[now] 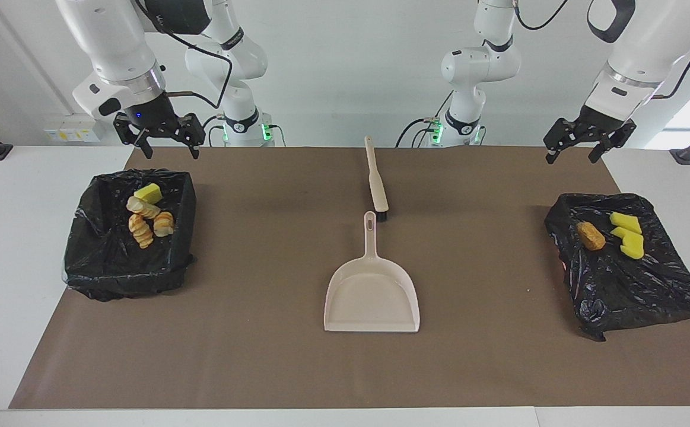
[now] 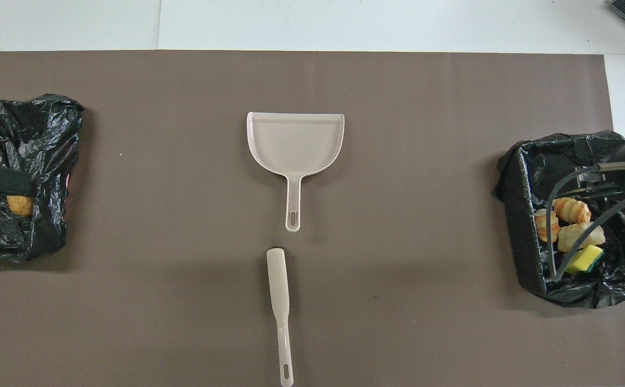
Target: Sweep and dump trash in bin
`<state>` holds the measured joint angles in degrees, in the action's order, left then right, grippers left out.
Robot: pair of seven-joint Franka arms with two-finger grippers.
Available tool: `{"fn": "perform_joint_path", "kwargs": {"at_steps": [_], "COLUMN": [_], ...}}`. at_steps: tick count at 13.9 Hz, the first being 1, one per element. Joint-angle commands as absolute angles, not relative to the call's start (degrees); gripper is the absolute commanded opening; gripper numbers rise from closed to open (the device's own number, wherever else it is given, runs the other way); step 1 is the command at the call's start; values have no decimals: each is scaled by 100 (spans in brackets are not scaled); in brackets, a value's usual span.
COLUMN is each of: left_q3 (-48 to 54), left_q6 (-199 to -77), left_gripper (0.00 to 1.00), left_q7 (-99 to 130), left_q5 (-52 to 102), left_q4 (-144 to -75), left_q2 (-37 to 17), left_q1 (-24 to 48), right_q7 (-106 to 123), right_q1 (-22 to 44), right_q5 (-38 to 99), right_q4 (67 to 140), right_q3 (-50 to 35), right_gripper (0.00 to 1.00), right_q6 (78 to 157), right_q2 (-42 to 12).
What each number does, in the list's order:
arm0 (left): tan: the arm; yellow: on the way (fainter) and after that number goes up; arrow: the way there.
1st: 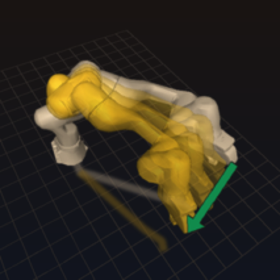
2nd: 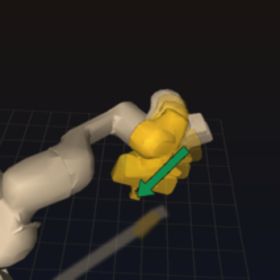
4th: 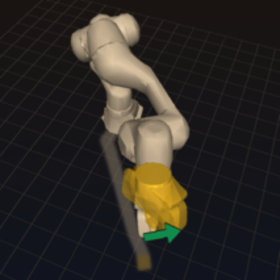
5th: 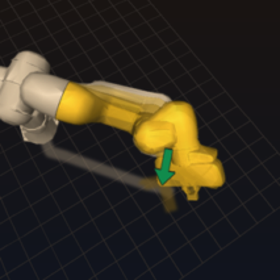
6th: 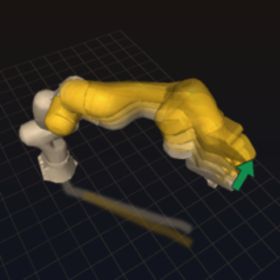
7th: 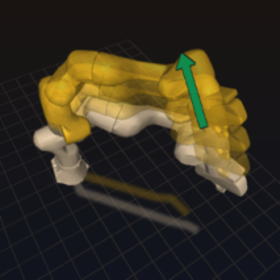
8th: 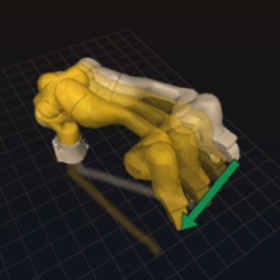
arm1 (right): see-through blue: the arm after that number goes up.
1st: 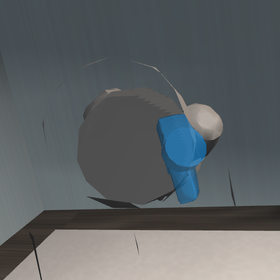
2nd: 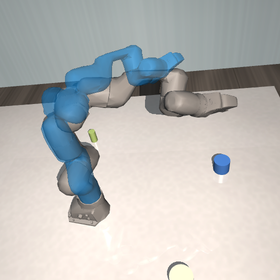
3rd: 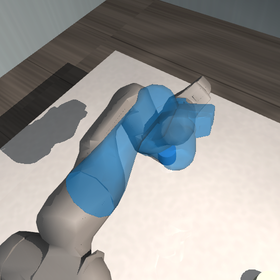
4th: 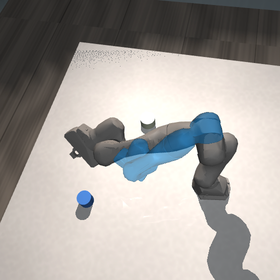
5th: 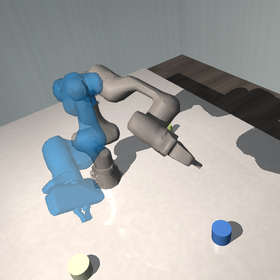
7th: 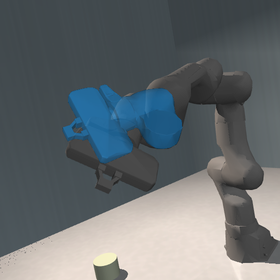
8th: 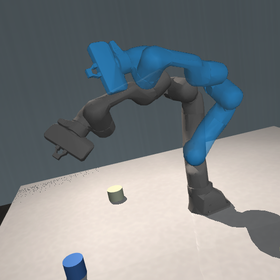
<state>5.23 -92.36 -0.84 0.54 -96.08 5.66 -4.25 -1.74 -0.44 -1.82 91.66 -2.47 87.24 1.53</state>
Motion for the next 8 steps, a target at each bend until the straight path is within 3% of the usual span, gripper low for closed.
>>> {"fn": "perform_joint_path", "kwargs": {"at_steps": [1,8], "left_q3": [562,562], "left_q6": [-9045,-8850], "left_gripper": [100,100], "left_q7": [-141,-149], "left_q5": [26,35], "left_q4": [-9650,-9624], "left_q2": [729,729], "left_q1": [-466,-475], "right_q7": [-62,-62], "right_q1": [-123,-123], "right_q5": [-79,-79], "right_q4": [9264,9264], "right_q3": [-272,-272], "right_gripper": [100,100], "right_q6": [8745,8745], "right_q2": [246,246]}}
